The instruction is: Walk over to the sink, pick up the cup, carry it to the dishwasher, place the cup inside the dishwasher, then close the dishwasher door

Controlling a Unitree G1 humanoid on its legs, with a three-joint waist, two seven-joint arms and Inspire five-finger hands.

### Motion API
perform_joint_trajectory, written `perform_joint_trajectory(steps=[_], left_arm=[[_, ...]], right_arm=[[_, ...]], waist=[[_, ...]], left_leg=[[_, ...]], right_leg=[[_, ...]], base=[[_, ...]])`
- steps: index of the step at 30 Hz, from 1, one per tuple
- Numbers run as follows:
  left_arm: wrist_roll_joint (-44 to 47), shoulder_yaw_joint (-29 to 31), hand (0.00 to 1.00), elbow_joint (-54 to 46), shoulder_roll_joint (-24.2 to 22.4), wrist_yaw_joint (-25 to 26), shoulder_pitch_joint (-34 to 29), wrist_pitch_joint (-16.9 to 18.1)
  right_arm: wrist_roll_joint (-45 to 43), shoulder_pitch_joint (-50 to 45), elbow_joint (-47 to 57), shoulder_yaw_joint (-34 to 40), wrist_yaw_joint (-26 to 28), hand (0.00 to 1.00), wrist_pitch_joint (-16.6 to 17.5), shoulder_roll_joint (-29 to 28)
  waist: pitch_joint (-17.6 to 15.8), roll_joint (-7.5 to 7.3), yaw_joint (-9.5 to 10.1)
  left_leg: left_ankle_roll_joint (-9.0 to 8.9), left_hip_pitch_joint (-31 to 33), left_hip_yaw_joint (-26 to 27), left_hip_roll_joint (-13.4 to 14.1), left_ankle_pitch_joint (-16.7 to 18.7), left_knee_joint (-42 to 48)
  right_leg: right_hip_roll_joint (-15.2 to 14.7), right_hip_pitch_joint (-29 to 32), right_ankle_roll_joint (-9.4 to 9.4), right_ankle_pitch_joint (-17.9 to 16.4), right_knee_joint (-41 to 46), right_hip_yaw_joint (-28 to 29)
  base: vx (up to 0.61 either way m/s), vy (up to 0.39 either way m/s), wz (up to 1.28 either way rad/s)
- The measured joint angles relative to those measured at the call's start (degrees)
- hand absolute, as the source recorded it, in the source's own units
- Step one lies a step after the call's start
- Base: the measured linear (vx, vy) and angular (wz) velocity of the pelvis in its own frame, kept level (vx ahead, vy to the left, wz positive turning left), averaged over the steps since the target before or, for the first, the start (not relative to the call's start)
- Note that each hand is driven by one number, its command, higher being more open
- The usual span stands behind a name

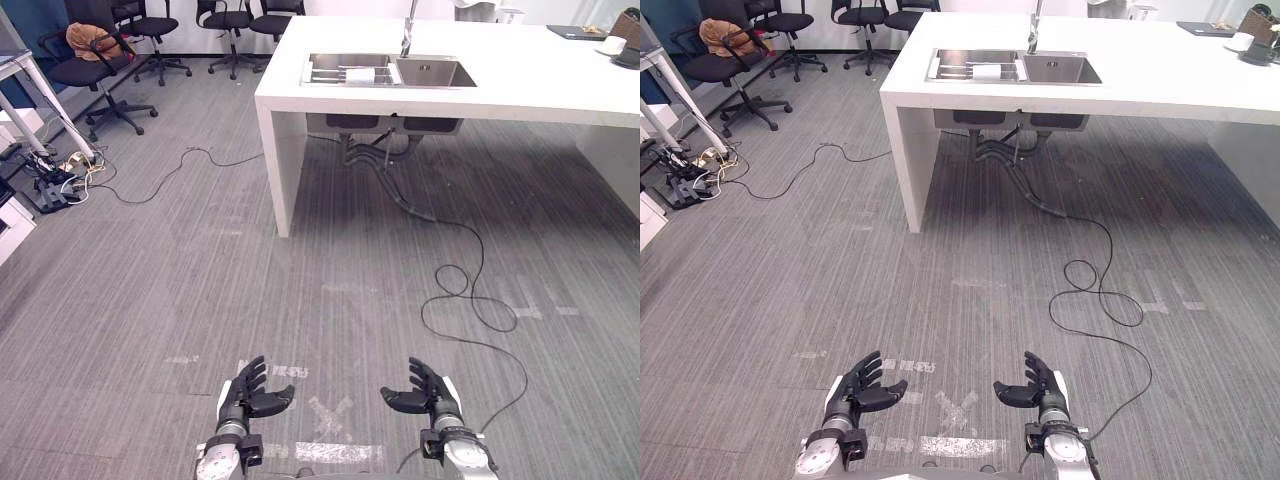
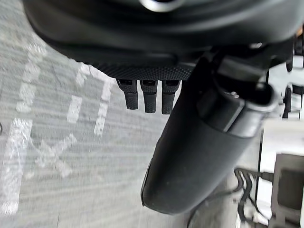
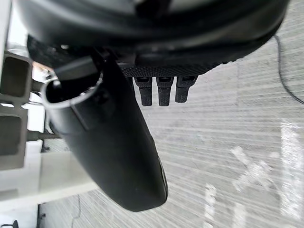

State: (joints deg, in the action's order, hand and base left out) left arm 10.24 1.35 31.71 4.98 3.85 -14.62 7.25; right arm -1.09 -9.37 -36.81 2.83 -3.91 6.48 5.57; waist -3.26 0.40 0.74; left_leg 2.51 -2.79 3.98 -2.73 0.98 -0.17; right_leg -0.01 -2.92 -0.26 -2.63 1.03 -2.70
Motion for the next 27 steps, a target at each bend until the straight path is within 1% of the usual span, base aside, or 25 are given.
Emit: perform_joint_trajectory(steps=[3, 10, 14, 27], left_arm=[[0.30, 1.51, 0.90, 0.23, 0.73, 0.01, -0.37, -0.01], [1.11, 3.17, 0.90, 0.88, 0.69, 0.04, -0.30, -0.02], [2.08, 5.08, 0.90, 2.56, 0.73, 0.06, -0.29, -0.06], [2.16, 5.10, 0.90, 2.60, 1.02, -0.09, -0.17, -0.10]], right_arm=[[0.05, -0.27, 0.03, 0.77, -0.01, 0.90, 0.00, 0.39], [0.09, -0.30, 0.02, 1.31, 0.23, 0.90, -0.01, 1.02], [0.07, -0.30, 0.02, 2.07, 0.30, 0.90, -0.01, 1.24], [0.08, -0.24, -0.11, 2.20, 1.30, 0.90, -0.04, 2.10]], waist=[[0.01, 0.01, 0.02], [0.05, 0.07, -0.01], [0.10, 0.15, -0.06], [0.17, 0.21, -0.03]], left_leg=[[0.00, -0.06, 0.07, 0.01, 0.00, 0.00], [0.00, -0.32, 0.44, 0.04, 0.00, 0.00], [-0.01, -0.32, 0.57, 0.05, 0.01, -0.04], [-0.23, -0.28, 1.35, 0.21, 0.21, -0.72]], right_leg=[[0.01, -0.06, -0.02, 0.06, -0.05, 0.10], [0.04, -0.38, 0.04, 0.41, -0.43, 0.46], [0.05, -0.32, 0.05, 0.42, -0.43, 0.57], [0.26, 0.00, -0.04, 0.48, -1.14, 1.11]], base=[[0.00, 0.000, 0.00], [0.00, 0.000, 0.00], [0.00, 0.000, 0.00], [0.01, -0.002, -0.03]])
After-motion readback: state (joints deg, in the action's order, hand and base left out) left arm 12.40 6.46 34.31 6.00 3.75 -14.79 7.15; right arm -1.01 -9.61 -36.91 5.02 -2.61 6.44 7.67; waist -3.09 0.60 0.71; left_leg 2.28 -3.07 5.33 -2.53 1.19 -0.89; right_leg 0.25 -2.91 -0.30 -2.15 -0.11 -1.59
